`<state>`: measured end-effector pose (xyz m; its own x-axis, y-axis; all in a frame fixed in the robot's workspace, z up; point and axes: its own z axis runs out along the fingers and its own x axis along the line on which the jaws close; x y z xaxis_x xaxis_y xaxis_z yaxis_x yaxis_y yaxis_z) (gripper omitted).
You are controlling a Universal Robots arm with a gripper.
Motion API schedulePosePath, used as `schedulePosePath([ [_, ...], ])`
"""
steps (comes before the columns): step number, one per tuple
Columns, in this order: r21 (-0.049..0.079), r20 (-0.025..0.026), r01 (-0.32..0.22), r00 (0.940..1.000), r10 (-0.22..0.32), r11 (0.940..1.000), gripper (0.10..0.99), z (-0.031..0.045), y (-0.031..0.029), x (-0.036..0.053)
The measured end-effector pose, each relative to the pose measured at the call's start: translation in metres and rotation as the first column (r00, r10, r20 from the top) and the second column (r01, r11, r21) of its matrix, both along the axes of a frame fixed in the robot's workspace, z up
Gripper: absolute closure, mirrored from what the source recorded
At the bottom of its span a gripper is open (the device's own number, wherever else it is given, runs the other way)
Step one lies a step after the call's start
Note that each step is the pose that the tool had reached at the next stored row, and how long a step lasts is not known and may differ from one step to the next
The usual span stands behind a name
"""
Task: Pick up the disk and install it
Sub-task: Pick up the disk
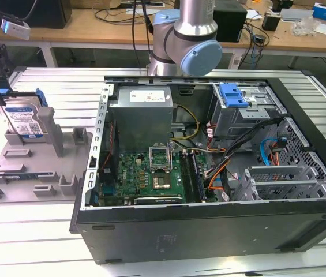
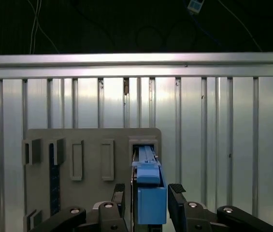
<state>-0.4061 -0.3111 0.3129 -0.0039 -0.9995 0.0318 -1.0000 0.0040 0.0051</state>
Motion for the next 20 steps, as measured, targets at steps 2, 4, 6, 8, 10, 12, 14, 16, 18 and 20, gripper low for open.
schedulePosePath([
  [2,0.000,0.0000,0.000,1.0000,0.000,1.0000,0.604,-0.0010,0.0000,0.0002],
  [4,0.000,0.0000,0.001,1.0000,-0.001,1.0000,0.604,-0.0017,-0.0001,0.0006],
  [6,0.000,0.0000,0.002,1.0000,-0.002,1.0000,0.604,-0.0024,-0.0001,0.0010],
  [8,0.000,0.0001,0.002,1.0000,-0.002,1.0000,0.604,-0.0036,-0.0002,0.0012],
  [10,0.000,0.0000,0.002,1.0000,-0.002,1.0000,0.604,-0.0049,-0.0002,0.0013],
  [12,0.000,0.0000,0.002,1.0000,-0.002,1.0000,0.604,-0.0065,-0.0002,0.0013],
  [14,0.000,-0.0001,0.002,1.0000,-0.002,1.0000,0.604,-0.0075,-0.0002,0.0013],
  [16,0.000,-0.0001,0.002,1.0000,-0.002,1.0000,0.604,-0.0087,-0.0002,0.0013],
  [18,0.000,-0.0001,0.002,1.0000,-0.002,1.0000,0.604,-0.0100,-0.0002,0.0013],
  [20,0.000,-0.0002,0.002,1.0000,-0.002,1.0000,0.604,-0.0104,-0.0002,0.0013],
])
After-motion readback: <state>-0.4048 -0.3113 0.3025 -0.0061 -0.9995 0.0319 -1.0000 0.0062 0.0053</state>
